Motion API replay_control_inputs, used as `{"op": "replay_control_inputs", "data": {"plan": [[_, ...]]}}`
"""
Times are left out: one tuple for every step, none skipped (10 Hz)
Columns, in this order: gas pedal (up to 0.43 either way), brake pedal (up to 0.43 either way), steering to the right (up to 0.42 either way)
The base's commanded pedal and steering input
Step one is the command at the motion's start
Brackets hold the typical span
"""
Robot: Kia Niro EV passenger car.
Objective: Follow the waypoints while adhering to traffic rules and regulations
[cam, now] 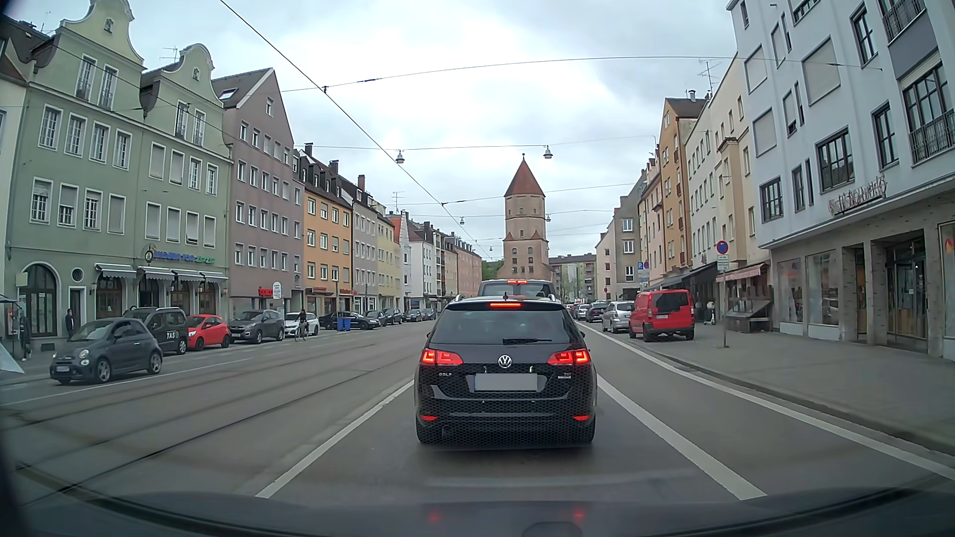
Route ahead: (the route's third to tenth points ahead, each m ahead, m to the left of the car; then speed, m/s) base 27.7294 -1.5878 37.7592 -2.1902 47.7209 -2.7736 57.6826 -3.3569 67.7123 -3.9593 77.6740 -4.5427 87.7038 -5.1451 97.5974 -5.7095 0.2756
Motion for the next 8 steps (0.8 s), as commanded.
{"op": "replay_control_inputs", "data": {"plan": [[0.0,0.14,-0.004],[0.0,0.14,-0.004],[0.0,0.14,-0.004],[0.0,0.14,-0.004],[0.0,0.14,-0.004],[0.0,0.146,-0.004],[0.0,0.146,-0.004],[0.0,0.146,-0.004]]}}
